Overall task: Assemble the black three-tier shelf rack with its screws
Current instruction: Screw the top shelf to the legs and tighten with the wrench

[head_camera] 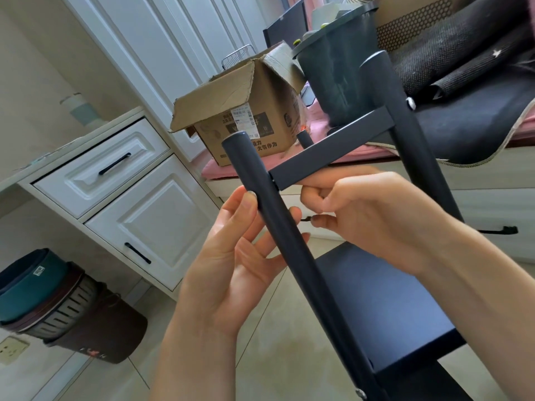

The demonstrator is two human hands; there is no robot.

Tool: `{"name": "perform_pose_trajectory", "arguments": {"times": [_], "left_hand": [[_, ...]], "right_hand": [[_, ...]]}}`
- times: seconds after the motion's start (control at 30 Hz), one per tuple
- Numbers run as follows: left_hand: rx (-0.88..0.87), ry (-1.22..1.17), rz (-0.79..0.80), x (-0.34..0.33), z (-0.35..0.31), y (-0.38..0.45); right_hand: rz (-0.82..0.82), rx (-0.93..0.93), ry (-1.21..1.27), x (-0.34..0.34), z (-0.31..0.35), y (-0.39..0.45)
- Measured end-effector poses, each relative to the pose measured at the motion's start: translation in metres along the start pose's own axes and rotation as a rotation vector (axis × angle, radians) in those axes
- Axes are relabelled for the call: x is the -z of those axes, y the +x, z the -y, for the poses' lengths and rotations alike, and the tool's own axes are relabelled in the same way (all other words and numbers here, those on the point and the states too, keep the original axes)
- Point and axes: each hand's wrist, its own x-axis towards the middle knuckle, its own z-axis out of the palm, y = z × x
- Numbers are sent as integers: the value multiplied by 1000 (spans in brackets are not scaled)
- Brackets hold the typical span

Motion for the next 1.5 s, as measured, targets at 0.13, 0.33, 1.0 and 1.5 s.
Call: {"name": "perform_pose_trajectory", "arguments": {"times": [0.13,0.33,1.0,1.5], "left_hand": [[-1,-1,-14,-1,3,-3],[-5,-17,9,-8,1,-9],[59,-38,162,8,7,-5],[62,-136,153,-8,19,1]], "right_hand": [[6,-107,102,-3,9,-7],[-6,-179,328,-7,20,-16],[-390,-133,201,-24,-16,14],[-658,-287,138,-40,-3,12]]}}
